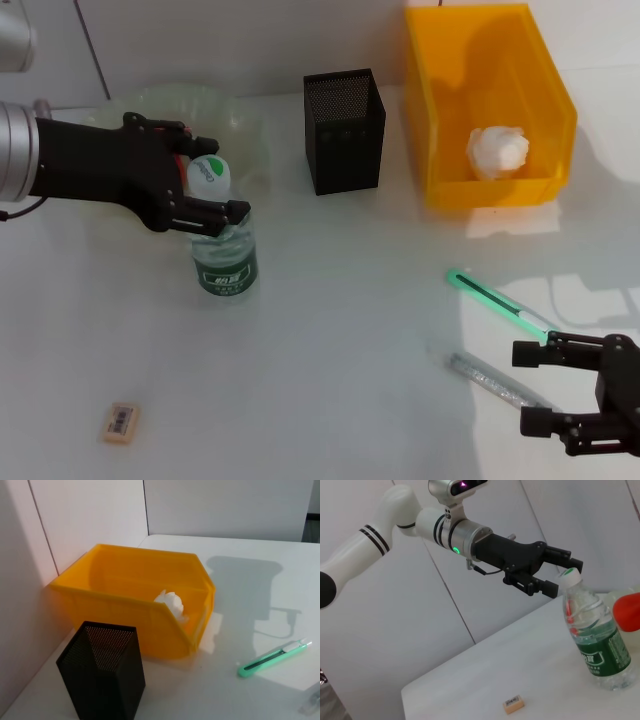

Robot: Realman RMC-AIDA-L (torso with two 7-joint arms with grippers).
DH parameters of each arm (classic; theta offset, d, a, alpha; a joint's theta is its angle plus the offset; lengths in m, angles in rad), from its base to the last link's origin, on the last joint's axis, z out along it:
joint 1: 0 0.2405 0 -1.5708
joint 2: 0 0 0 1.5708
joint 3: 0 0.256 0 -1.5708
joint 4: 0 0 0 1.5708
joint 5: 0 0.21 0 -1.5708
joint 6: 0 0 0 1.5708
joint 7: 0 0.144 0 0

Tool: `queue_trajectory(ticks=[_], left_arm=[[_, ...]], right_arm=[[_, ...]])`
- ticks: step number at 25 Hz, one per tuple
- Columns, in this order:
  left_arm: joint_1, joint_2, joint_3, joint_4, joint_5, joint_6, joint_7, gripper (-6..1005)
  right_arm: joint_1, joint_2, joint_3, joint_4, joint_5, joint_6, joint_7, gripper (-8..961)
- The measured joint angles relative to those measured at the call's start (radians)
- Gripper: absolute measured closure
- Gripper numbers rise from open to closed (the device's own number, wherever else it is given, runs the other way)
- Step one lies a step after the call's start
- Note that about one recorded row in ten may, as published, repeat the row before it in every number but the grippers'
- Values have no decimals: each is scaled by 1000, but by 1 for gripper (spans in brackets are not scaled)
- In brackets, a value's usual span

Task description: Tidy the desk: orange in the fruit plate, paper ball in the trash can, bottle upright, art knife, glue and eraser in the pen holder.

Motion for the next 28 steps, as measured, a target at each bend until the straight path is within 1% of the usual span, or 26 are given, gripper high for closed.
queue_trajectory(ticks=[4,6,8,9,11,12,13,14,15,16,17,18,19,20,21,22,23,24,25,26,28], left_arm=[[12,-2,-30,56,-6,17,-3,318],[26,-2,-50,102,-6,20,-8,264],[26,-2,-50,102,-6,20,-8,211],[41,-2,-73,143,-7,21,-9,184],[66,-4,-96,183,-26,24,-7,184],[66,-4,-96,183,-26,24,-7,184],[88,-4,-105,203,-65,33,2,184],[88,-4,-105,203,-65,33,2,184],[150,-1,-113,228,-205,79,39,184],[150,-1,-113,228,-205,79,39,184],[183,-1,-114,230,-281,118,66,184],[183,-1,-114,230,-281,118,66,184],[289,-9,-89,198,-451,205,180,184],[304,-10,-78,185,-464,205,198,184],[315,-10,-67,171,-476,205,214,184],[344,-11,-42,131,-508,201,250,184],[361,-11,-27,100,-530,200,276,184],[375,-10,-13,54,-552,202,314,184],[382,-10,-2,20,-567,207,344,184],[388,-10,9,-19,-580,215,377,184],[388,-10,9,-19,-580,215,377,184]], right_arm=[[-2,0,0,0,-1,-4,-4,143],[-2,0,2,0,-1,-5,-4,143],[-3,0,5,0,-1,-5,-5,143],[-4,0,8,0,0,-5,-5,143],[-5,0,17,0,3,-5,-5,142],[-5,0,31,0,4,-7,-5,142],[-5,0,53,0,4,-9,-3,142],[-3,0,122,-9,5,-12,7,142],[-3,0,122,-9,5,-12,7,142],[-1,0,149,-15,6,-14,15,142],[10,1,215,-54,8,-21,74,142],[10,1,215,-54,8,-21,74,142],[27,-3,246,-112,13,-27,161,142],[27,-3,246,-112,13,-27,161,142],[38,-6,252,-149,18,-30,213,143],[51,-8,253,-193,25,-33,262,143],[62,-9,252,-243,29,-38,306,143],[91,-7,239,-348,39,-55,393,143],[91,-7,239,-348,39,-55,393,143],[106,-5,227,-405,41,-66,438,143],[138,-8,182,-510,43,-93,519,143]])
